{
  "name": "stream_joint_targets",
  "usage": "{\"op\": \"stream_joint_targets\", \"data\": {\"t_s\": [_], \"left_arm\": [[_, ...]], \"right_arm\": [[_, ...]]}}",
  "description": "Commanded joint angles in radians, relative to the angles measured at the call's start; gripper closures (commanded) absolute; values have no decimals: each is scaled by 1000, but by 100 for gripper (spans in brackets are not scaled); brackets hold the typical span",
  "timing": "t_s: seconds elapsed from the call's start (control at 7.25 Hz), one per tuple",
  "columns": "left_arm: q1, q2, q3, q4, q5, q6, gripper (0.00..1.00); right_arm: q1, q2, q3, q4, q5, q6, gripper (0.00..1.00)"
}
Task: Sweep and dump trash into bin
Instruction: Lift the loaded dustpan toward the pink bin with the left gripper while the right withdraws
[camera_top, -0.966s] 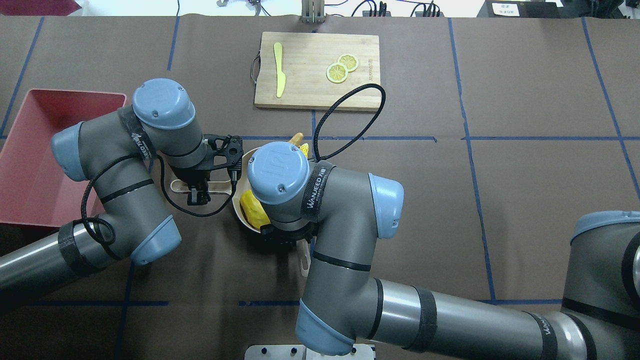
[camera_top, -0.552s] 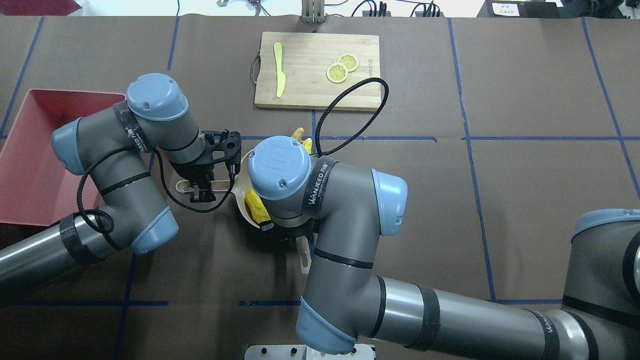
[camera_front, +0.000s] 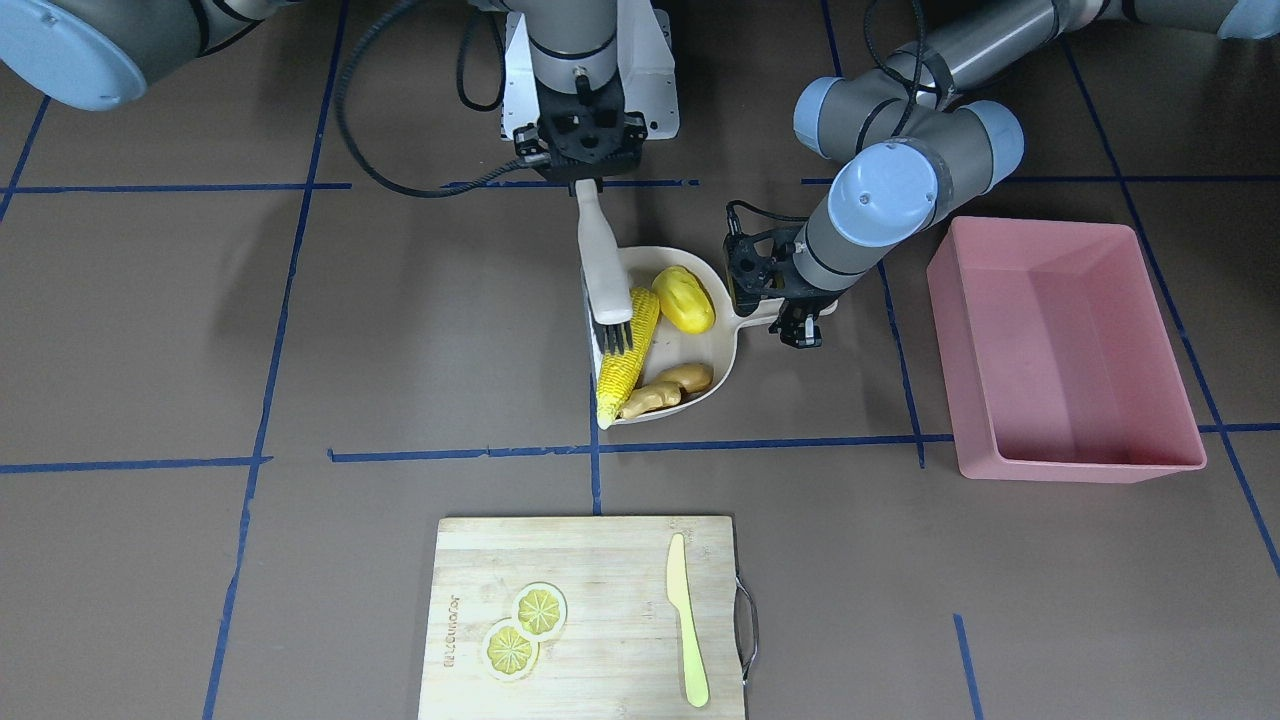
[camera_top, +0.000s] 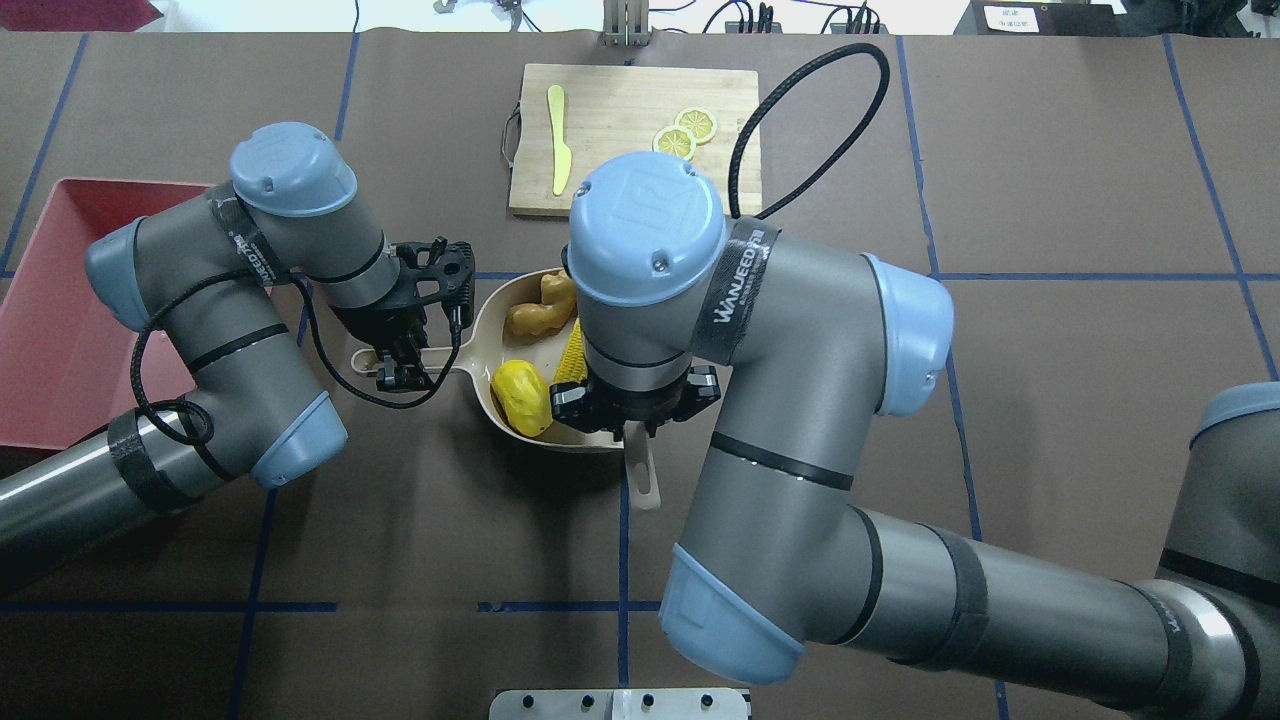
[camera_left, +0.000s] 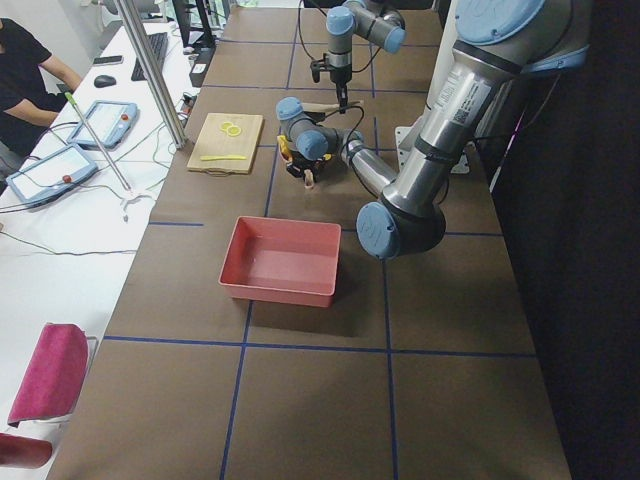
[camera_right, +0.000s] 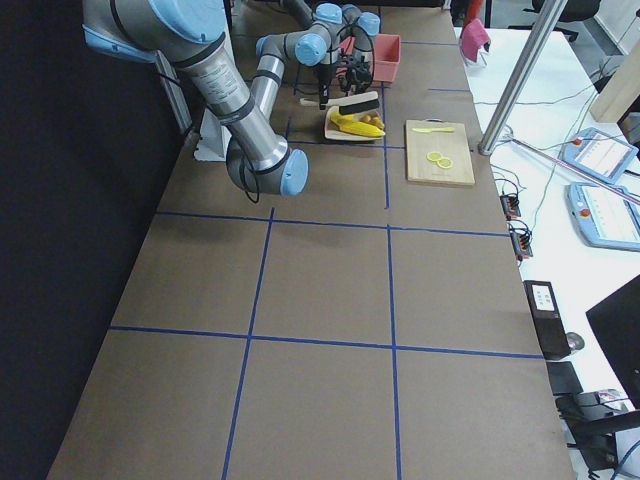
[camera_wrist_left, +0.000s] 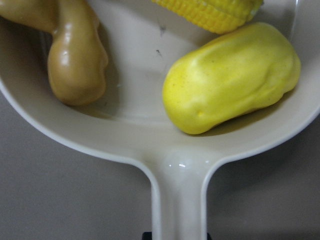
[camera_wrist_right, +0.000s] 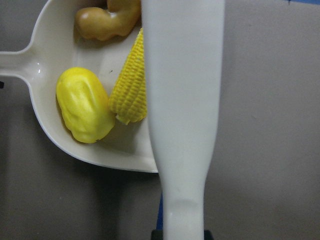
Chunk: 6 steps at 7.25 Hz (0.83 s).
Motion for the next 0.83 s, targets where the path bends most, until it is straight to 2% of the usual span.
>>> {"op": "stream_joint_targets", "data": {"t_s": [0.0,0.41,0.69], "left_arm": [[-14,0,0,-11,-54,-1,100],[-111,0,-30,-42,-176,-51,100],[-181,58,-153,4,-197,-55,100]], "right_arm": [[68,-34,55,-24,37,-14,100],[155,-213,220,-88,48,-119,100],[229,-264,242,-91,51,-164,100]]}}
